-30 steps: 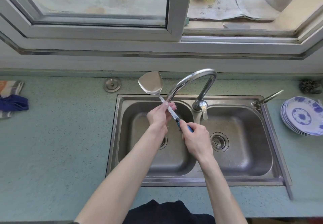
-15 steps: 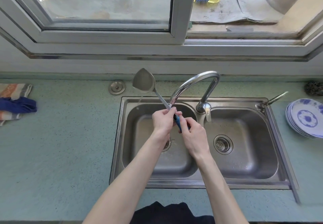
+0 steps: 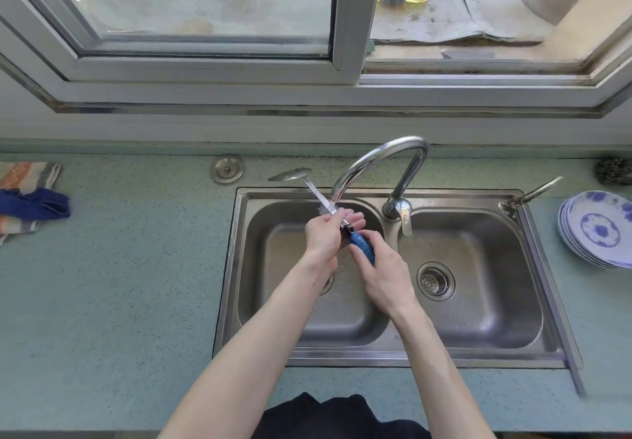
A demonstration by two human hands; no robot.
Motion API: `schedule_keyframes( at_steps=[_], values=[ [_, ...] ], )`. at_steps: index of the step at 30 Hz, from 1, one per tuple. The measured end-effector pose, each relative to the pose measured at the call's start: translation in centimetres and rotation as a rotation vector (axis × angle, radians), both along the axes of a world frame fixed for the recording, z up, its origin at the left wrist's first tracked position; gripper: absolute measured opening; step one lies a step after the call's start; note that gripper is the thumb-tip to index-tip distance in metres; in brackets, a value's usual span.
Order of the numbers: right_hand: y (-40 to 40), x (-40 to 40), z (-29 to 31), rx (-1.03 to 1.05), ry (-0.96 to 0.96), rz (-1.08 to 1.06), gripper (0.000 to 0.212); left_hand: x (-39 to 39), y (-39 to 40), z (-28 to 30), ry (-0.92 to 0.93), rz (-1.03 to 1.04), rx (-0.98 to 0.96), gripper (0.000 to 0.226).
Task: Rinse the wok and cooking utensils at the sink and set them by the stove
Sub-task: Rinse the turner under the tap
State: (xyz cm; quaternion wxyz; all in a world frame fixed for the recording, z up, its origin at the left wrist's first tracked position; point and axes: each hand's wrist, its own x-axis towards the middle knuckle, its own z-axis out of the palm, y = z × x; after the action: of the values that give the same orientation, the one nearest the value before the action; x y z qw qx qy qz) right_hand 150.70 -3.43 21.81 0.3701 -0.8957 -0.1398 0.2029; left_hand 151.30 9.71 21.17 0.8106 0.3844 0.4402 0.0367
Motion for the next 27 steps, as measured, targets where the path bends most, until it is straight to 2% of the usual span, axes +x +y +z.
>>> schedule_keyframes(
  at_steps=[5,11,17,22,27],
  values=[
    [-1.0,-0.5,-0.2,-0.007,-0.073,-0.043,0.032,1.7,1.4,0.4,0.017,0.081,0.011,0.019],
    [-2.1,-0.3,0.1,0.018,-0.085,-0.060,0.035,2.5,0.9,0.4,-0.025,0.034,-0.004,0.014],
    [-4.4,-0.4,0.4,-0.018,-0.052,0.004,0.030,2.8,3.8,-0.4,0.033,0.194,0.027,0.019],
    [-4.4,-0.8,0.1,-0.011,-0.045,0.045,0.027,1.4,3.7,-0.7,0.013,0.176,0.073,0.019],
    [-2.3,-0.1,0.1,-0.037,-0.089,0.082,0.029,-0.2,2.5,-1.4,-0.051,0.154,0.022,0.018]
  ],
)
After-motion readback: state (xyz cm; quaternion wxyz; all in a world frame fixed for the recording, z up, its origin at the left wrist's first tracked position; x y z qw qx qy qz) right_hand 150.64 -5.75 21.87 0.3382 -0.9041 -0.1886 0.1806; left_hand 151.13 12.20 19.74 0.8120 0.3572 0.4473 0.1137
